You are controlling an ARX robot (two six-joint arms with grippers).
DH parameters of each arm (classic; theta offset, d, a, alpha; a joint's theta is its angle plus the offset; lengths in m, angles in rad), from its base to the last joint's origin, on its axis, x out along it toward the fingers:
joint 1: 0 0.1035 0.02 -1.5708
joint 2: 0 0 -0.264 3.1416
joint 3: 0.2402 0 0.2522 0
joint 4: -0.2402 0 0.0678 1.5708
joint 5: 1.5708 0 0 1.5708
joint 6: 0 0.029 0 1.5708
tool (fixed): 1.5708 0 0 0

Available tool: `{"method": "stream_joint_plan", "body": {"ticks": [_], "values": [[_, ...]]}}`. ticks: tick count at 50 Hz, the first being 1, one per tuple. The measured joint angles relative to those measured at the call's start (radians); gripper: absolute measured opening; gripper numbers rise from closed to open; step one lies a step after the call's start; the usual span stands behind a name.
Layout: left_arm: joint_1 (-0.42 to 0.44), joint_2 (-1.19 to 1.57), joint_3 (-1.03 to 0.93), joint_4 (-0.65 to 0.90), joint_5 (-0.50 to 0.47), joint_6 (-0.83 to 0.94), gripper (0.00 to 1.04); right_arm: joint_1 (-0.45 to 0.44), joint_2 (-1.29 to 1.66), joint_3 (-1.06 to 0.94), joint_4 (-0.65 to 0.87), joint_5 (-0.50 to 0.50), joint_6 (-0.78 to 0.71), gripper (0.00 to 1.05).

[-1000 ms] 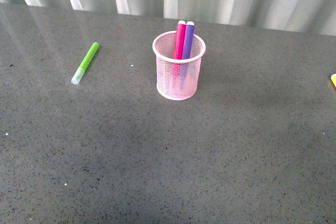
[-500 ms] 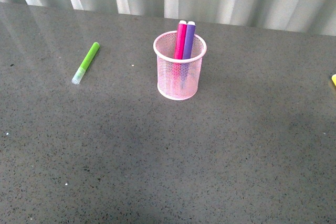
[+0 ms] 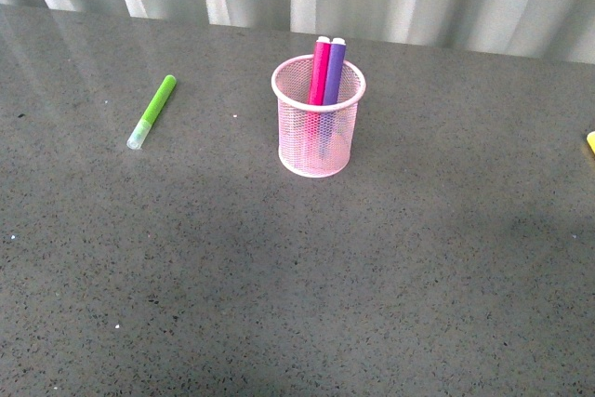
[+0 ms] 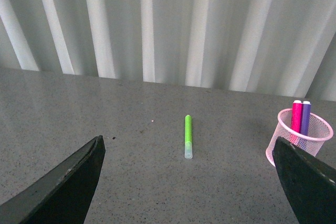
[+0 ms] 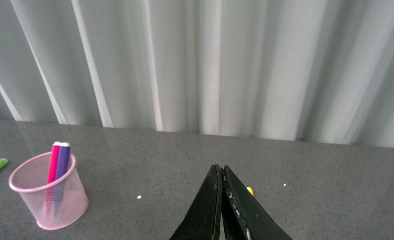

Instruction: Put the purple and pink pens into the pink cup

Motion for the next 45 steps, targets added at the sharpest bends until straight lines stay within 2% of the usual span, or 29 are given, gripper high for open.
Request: {"method": "stream_joint_plan", "body": {"ticks": [34, 38, 45], "values": [[0.000, 0.000, 0.000, 0.000, 0.000, 0.000, 0.98, 0.000, -0.230, 0.000, -0.227, 0.000, 0.000, 0.03], [0.000, 0.000, 0.000, 0.000, 0.000, 0.000, 0.98, 0.000, -0.351, 0.000, -0.384, 0.001, 0.000, 0.03], [0.000, -0.001, 0.000, 0.000, 0.000, 0.000, 0.98, 0.000, -0.398, 0.000, -0.400, 0.002, 0.000, 0.03]]}}
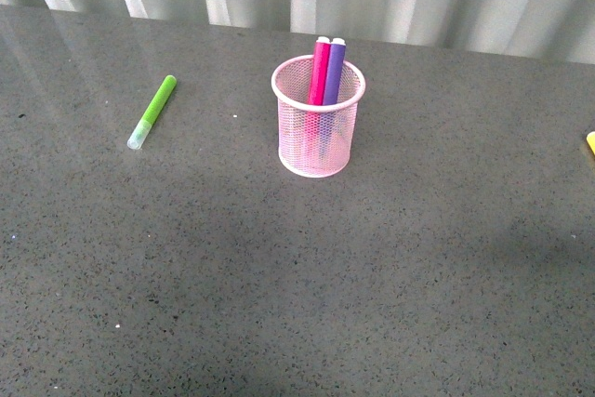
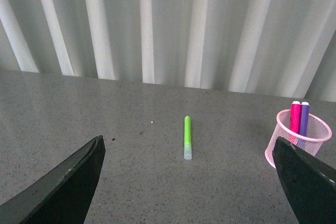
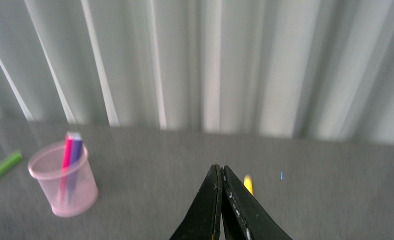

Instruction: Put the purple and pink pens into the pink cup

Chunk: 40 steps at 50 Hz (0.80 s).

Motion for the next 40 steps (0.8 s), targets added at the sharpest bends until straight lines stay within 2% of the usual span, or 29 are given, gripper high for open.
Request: {"method": "stream_joint_plan", "body": {"ticks": [9, 20, 30, 34, 40], "values": [[0.000, 0.001, 0.000, 0.000, 0.000, 0.000, 0.98, 0.000, 0.000, 0.000, -0.002, 0.000, 0.000, 0.05], [0.000, 0.001, 0.000, 0.000, 0.000, 0.000, 0.98, 0.000, 0.000, 0.000, -0.002, 0.000, 0.000, 0.55], [0.000, 0.001, 0.000, 0.000, 0.000, 0.000, 0.98, 0.000, 0.000, 0.000, -0.002, 0.000, 0.000, 0.89], [0.000, 0.001, 0.000, 0.000, 0.000, 0.000, 0.98, 0.000, 0.000, 0.000, -0.002, 0.000, 0.001, 1.00], [0.000, 0.001, 0.000, 0.000, 0.000, 0.000, 0.98, 0.000, 0.000, 0.000, -0.002, 0.000, 0.001, 0.97]]}}
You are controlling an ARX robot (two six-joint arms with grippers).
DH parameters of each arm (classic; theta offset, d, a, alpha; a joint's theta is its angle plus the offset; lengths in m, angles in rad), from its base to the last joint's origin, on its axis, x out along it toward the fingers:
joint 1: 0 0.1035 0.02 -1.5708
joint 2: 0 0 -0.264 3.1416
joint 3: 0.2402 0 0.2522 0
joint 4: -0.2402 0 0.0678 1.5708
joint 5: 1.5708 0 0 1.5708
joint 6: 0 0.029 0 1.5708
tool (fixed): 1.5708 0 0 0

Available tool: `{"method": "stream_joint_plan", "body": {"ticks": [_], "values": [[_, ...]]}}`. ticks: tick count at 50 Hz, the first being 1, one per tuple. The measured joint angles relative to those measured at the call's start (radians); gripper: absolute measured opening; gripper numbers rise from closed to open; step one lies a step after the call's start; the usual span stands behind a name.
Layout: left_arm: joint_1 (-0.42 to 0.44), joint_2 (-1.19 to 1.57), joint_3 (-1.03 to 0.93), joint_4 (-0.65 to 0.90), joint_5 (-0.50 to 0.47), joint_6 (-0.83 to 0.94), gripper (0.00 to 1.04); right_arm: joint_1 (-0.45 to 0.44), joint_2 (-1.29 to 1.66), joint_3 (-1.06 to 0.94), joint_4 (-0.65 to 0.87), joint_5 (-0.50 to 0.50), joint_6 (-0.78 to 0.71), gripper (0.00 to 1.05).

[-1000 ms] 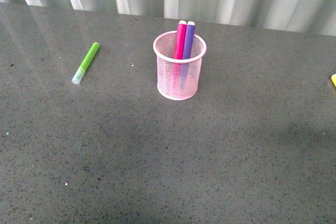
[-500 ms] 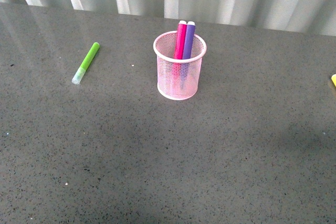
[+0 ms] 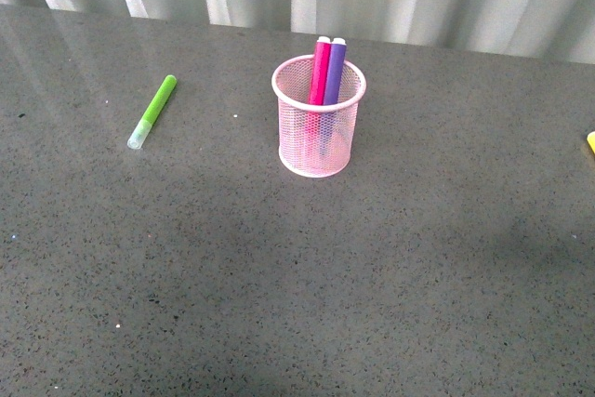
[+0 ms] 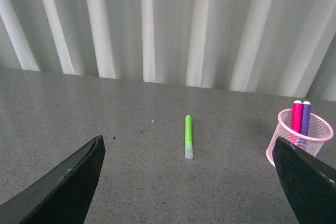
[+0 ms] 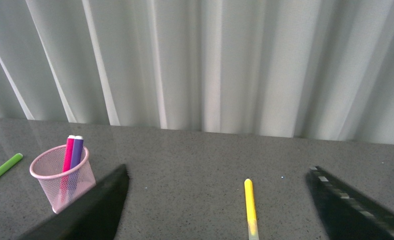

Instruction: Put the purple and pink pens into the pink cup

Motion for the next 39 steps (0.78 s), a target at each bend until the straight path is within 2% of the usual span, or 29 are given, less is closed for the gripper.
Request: {"method": "stream_joint_plan", "body": {"ticks": [39], "values": [[0.000, 0.000, 0.000, 0.000, 0.000, 0.000, 0.98, 0.000, 0.000, 0.000, 0.000, 0.000, 0.000, 0.98]]}}
